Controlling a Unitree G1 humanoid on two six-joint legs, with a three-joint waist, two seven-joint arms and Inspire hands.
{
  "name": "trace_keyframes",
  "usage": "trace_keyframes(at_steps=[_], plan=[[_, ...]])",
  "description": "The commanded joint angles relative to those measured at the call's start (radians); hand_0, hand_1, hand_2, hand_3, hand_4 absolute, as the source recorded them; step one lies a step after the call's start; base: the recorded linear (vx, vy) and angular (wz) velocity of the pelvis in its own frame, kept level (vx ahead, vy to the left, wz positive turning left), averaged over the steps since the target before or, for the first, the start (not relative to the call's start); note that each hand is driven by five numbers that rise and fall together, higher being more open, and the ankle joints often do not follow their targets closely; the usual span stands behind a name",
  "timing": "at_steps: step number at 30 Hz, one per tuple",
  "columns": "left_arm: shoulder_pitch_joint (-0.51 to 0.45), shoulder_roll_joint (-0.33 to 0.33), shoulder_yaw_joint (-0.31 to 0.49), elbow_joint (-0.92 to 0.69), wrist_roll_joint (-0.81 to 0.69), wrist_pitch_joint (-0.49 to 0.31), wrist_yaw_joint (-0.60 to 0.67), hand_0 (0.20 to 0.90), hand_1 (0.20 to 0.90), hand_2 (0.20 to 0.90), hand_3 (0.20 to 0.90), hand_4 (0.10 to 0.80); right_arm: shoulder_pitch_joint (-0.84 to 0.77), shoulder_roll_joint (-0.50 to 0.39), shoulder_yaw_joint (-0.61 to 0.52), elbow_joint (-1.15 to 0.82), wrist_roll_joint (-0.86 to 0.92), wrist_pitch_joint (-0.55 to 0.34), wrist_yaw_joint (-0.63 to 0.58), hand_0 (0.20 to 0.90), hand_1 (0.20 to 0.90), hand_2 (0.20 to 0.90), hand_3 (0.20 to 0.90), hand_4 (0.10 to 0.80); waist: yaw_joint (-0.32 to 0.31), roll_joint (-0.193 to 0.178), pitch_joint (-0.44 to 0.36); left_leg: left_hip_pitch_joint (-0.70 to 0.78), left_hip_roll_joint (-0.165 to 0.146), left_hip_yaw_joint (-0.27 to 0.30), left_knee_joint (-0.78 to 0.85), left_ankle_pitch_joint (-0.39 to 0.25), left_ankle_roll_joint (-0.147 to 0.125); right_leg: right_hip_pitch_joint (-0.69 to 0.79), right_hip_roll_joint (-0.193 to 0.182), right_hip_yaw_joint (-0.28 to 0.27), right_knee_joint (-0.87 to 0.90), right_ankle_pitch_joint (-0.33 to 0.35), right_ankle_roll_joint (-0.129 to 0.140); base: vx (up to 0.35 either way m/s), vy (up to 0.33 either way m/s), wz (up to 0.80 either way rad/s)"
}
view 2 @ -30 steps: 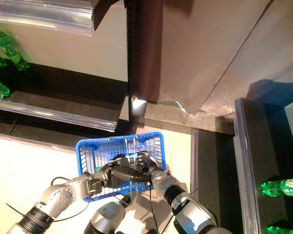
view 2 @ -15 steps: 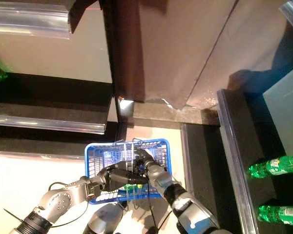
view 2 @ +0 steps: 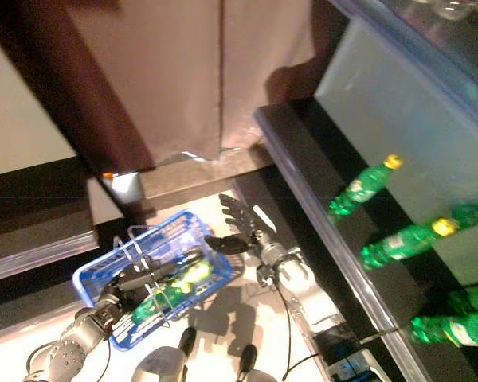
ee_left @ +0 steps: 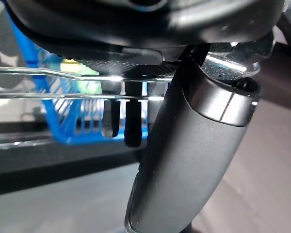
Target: Pick up the drink and place into the basket.
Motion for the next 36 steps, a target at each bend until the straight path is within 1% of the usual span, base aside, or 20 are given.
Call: trace_keyframes(at_steps=[1, 2, 4, 7, 8, 12, 16, 20, 25, 28, 29, 31, 32, 34, 36], plan=[[-0.121, -0.048, 0.119, -0.192, -0.136, -0.385, -0.175, 0.3, 0.3, 0.3, 0.2, 0.1, 0.111, 0.014, 0.049, 0.033, 0.114, -0.125, 0.102, 0.9, 0.9, 0.9, 0.9, 0.8, -0.037, 0.108, -0.249, -0.037, -0.079, -0.056, 0.009, -0.018, 0.013, -0.049, 0.071, -0.043, -0.002, 0.023, -0.005, -0.038, -0.008, -0.22], [-0.118, -0.048, 0.122, -0.189, -0.139, -0.388, -0.176, 0.3, 0.3, 0.3, 0.2, 0.1, 0.116, 0.018, 0.046, 0.037, 0.107, -0.126, 0.105, 0.9, 0.9, 0.9, 0.9, 0.8, -0.039, 0.109, -0.25, -0.036, -0.078, -0.054, 0.009, -0.019, 0.013, -0.05, 0.072, -0.04, -0.003, 0.024, -0.005, -0.044, -0.005, -0.18], [-0.093, -0.078, 0.162, -0.145, -0.14, -0.438, -0.173, 0.3, 0.3, 0.3, 0.2, 0.1, 0.187, 0.056, 0.001, 0.096, 0.091, -0.146, 0.146, 0.9, 0.9, 0.9, 0.9, 0.8, -0.074, 0.114, -0.252, -0.033, -0.079, -0.032, 0.015, -0.031, 0.014, -0.062, 0.081, -0.018, -0.003, 0.022, -0.009, -0.047, -0.002, -0.3], [-0.077, -0.104, 0.186, -0.11, -0.122, -0.463, -0.166, 0.3, 0.3, 0.3, 0.2, 0.1, 0.237, 0.07, -0.038, 0.144, 0.055, -0.16, 0.174, 0.9, 0.9, 0.9, 0.9, 0.8, -0.101, 0.114, -0.252, -0.036, -0.082, -0.014, 0.028, -0.045, 0.017, -0.066, 0.087, 0.001, -0.003, 0.018, -0.014, -0.043, -0.011, -0.25], [-0.073, -0.118, 0.19, -0.077, -0.125, -0.469, -0.17, 0.3, 0.3, 0.3, 0.2, 0.1, 0.255, 0.073, -0.058, 0.173, 0.047, -0.163, 0.18, 0.9, 0.9, 0.9, 0.9, 0.8, -0.115, 0.115, -0.252, -0.036, -0.083, -0.004, 0.034, -0.053, 0.017, -0.066, 0.091, 0.011, -0.003, 0.015, -0.017, -0.049, -0.025, -0.18], [-0.077, -0.149, 0.184, 0.017, -0.139, -0.453, -0.172, 0.3, 0.3, 0.3, 0.2, 0.1, 0.262, 0.083, -0.096, 0.244, 0.018, -0.154, 0.139, 0.9, 0.9, 0.9, 0.9, 0.8, -0.14, 0.116, -0.255, -0.034, -0.086, 0.004, 0.047, -0.068, 0.019, -0.062, 0.099, 0.031, -0.003, 0.011, -0.026, -0.027, -0.026, -0.1], [-0.081, -0.168, 0.183, 0.099, -0.16, -0.444, -0.168, 0.3, 0.3, 0.3, 0.2, 0.1, 0.254, 0.083, -0.124, 0.333, -0.006, -0.152, 0.105, 0.9, 0.9, 0.9, 0.9, 0.8, -0.15, 0.116, -0.262, -0.029, -0.086, 0.006, 0.058, -0.08, 0.018, -0.052, 0.101, 0.036, -0.003, 0.007, -0.033, 0.001, -0.026, -0.15], [-0.083, -0.17, 0.185, 0.153, -0.163, -0.433, -0.19, 0.3, 0.3, 0.3, 0.2, 0.1, 0.248, 0.081, -0.149, 0.405, 0.002, -0.148, 0.081, 0.9, 0.9, 0.9, 0.9, 0.8, -0.15, 0.115, -0.271, -0.024, -0.084, 0.007, 0.059, -0.085, 0.015, -0.048, 0.105, 0.034, -0.003, 0.004, -0.038, 0.004, -0.015, -0.01], [-0.086, -0.16, 0.182, 0.205, -0.159, -0.398, -0.239, 0.3, 0.3, 0.3, 0.2, 0.1, 0.241, 0.08, -0.19, 0.528, 0.005, -0.151, 0.048, 0.9, 0.9, 0.9, 0.9, 0.8, -0.149, 0.12, -0.286, -0.02, -0.077, 0.012, 0.063, -0.091, 0.01, -0.045, 0.106, 0.036, -0.003, 0.0, -0.042, 0.019, -0.012, -0.03], [-0.094, -0.156, 0.183, 0.223, -0.162, -0.386, -0.252, 0.3, 0.3, 0.3, 0.2, 0.1, 0.236, 0.08, -0.212, 0.594, -0.003, -0.13, 0.027, 0.9, 0.9, 0.9, 0.9, 0.8, -0.15, 0.123, -0.292, -0.019, -0.073, 0.017, 0.065, -0.094, 0.009, -0.043, 0.106, 0.036, -0.003, -0.002, -0.044, 0.006, -0.004, -0.01], [-0.096, -0.155, 0.183, 0.23, -0.164, -0.382, -0.257, 0.3, 0.3, 0.3, 0.2, 0.1, 0.234, 0.078, -0.218, 0.629, 0.004, -0.136, 0.025, 0.9, 0.9, 0.9, 0.9, 0.8, -0.149, 0.124, -0.293, -0.019, -0.072, 0.018, 0.065, -0.095, 0.008, -0.042, 0.106, 0.035, -0.003, -0.003, -0.044, 0.0, 0.0, 0.0], [-0.102, -0.15, 0.183, 0.258, -0.169, -0.364, -0.276, 0.3, 0.3, 0.3, 0.2, 0.1, 0.222, 0.072, -0.251, 0.767, -0.005, -0.133, -0.007, 0.9, 0.9, 0.9, 0.9, 0.8, -0.145, 0.129, -0.301, -0.017, -0.07, 0.02, 0.064, -0.098, 0.008, -0.04, 0.107, 0.034, -0.003, -0.007, -0.045, 0.0, 0.0, 0.0], [-0.103, -0.149, 0.183, 0.262, -0.171, -0.36, -0.278, 0.3, 0.3, 0.3, 0.2, 0.1, 0.22, 0.069, -0.256, 0.785, -0.012, -0.131, -0.012, 0.9, 0.9, 0.9, 0.9, 0.8, -0.145, 0.13, -0.302, -0.017, -0.069, 0.02, 0.063, -0.099, 0.008, -0.04, 0.107, 0.034, -0.003, -0.007, -0.046, 0.0, 0.0, 0.0], [-0.106, -0.145, 0.176, 0.287, -0.171, -0.348, -0.275, 0.3, 0.3, 0.3, 0.2, 0.1, 0.211, 0.063, -0.284, 0.904, -0.02, -0.131, -0.022, 0.9, 0.9, 0.9, 0.9, 0.8, -0.142, 0.135, -0.309, -0.015, -0.067, 0.019, 0.062, -0.102, 0.009, -0.039, 0.11, 0.041, -0.003, -0.01, -0.049, 0.035, -0.013, 0.0], [-0.109, -0.142, 0.175, 0.306, -0.175, -0.335, -0.27, 0.3, 0.3, 0.3, 0.2, 0.1, 0.204, 0.061, -0.301, 0.964, -0.033, -0.127, -0.02, 0.9, 0.9, 0.9, 0.9, 0.8, -0.141, 0.137, -0.312, -0.015, -0.066, 0.02, 0.063, -0.104, 0.01, -0.039, 0.112, 0.045, -0.003, -0.011, -0.051, 0.016, -0.01, 0.0]])
